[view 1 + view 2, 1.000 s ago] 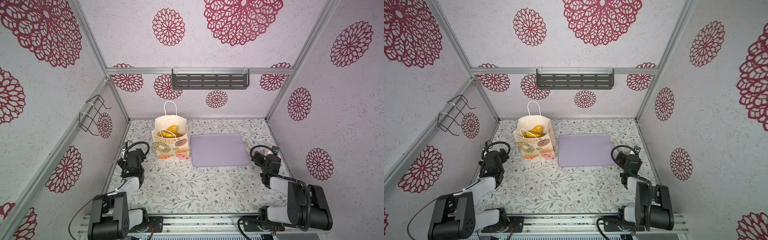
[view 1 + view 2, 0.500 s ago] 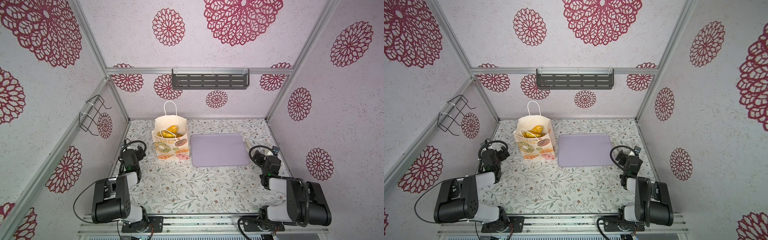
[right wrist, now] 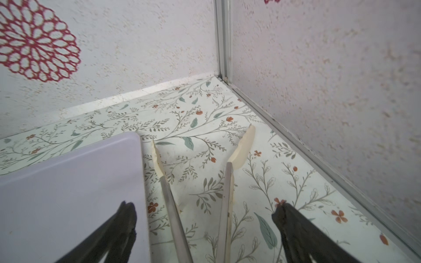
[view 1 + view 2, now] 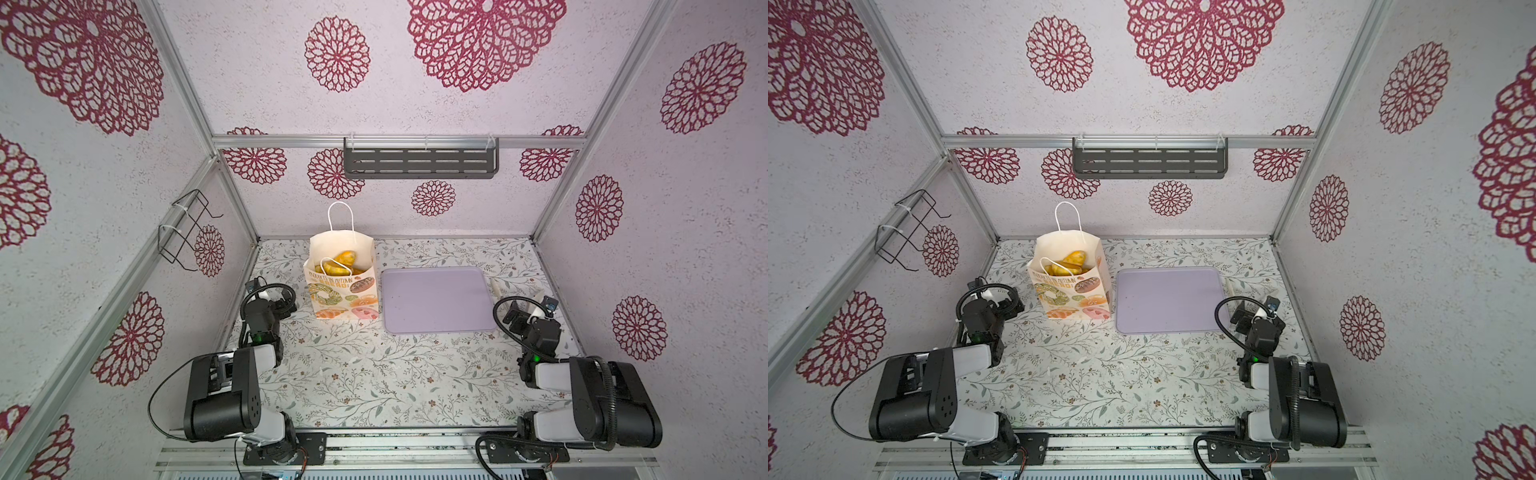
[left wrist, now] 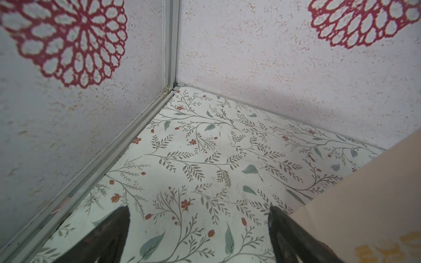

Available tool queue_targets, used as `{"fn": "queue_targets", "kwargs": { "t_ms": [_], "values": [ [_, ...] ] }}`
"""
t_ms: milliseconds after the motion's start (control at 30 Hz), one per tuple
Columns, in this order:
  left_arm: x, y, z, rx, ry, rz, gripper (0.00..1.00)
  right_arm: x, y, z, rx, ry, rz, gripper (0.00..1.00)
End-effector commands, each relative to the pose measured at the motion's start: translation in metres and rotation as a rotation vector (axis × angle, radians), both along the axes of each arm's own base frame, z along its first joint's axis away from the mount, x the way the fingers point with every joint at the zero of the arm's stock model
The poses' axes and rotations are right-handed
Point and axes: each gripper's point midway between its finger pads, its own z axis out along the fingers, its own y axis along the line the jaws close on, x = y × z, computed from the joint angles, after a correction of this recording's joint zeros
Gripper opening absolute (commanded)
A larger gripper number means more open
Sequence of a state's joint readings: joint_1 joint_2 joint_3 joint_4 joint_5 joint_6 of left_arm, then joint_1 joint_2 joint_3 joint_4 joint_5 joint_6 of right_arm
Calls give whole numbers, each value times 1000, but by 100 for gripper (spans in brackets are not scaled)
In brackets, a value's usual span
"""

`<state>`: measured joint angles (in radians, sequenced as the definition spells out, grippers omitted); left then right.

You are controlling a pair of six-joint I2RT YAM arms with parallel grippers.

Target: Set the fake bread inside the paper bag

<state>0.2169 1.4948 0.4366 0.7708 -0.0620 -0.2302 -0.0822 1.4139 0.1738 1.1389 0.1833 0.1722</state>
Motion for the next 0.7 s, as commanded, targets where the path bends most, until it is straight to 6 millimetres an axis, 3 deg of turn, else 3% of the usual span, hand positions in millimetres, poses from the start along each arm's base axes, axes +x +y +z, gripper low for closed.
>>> {"fn": "queue_targets", "kwargs": {
  "t_ms": [0,333,567,667],
  "values": [
    [5,-8,6,28,-33,-56,97,-1,17,21,-66,-133,90,99],
    [3,-12,-1,70,-46,-41,97,4,25,14,-79,-110,130,99],
    [4,-12,-1,108,-23,3,97,30,57,3,-134,-7,300,99],
    [6,-15,-1,141,-9,20,97,29,58,2,-137,-3,300,99]
  ]
}}
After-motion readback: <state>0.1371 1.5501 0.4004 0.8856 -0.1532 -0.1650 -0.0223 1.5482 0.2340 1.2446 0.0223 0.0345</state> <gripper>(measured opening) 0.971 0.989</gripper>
